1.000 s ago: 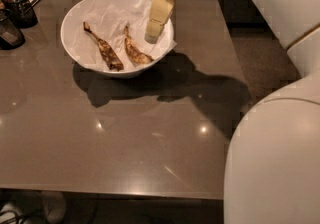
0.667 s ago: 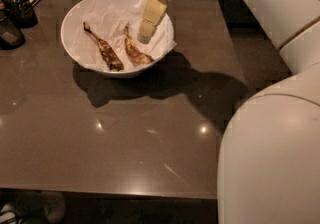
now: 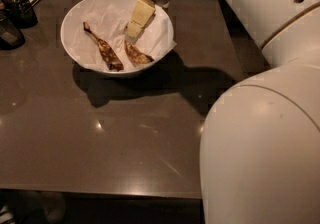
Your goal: Pick banana from white bowl
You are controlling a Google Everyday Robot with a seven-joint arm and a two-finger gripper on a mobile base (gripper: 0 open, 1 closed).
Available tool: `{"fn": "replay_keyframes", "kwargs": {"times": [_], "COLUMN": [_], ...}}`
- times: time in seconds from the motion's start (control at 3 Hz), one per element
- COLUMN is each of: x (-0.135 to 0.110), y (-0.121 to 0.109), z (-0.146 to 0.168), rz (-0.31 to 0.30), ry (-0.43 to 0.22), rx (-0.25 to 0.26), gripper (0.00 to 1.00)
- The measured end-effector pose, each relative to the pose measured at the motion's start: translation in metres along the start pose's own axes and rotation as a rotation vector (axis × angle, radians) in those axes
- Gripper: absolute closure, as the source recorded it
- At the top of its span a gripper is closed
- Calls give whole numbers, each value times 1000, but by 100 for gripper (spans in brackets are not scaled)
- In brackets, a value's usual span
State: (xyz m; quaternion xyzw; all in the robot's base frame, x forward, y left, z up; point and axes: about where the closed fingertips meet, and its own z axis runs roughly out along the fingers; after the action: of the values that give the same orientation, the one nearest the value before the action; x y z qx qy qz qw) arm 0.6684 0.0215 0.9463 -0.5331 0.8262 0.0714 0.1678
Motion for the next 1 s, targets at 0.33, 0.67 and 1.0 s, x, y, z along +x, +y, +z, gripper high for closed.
{"fn": "replay_keyframes", "kwargs": {"times": [0.33,0.67,1.0], "x": [-5,-8,-14], "y": [1,5,10], "z": [10,17,26], "rz": [31,43,32], "ry": [-17,-23,-34], "rx": [-16,-25,-44], "gripper": [9,8,12]}}
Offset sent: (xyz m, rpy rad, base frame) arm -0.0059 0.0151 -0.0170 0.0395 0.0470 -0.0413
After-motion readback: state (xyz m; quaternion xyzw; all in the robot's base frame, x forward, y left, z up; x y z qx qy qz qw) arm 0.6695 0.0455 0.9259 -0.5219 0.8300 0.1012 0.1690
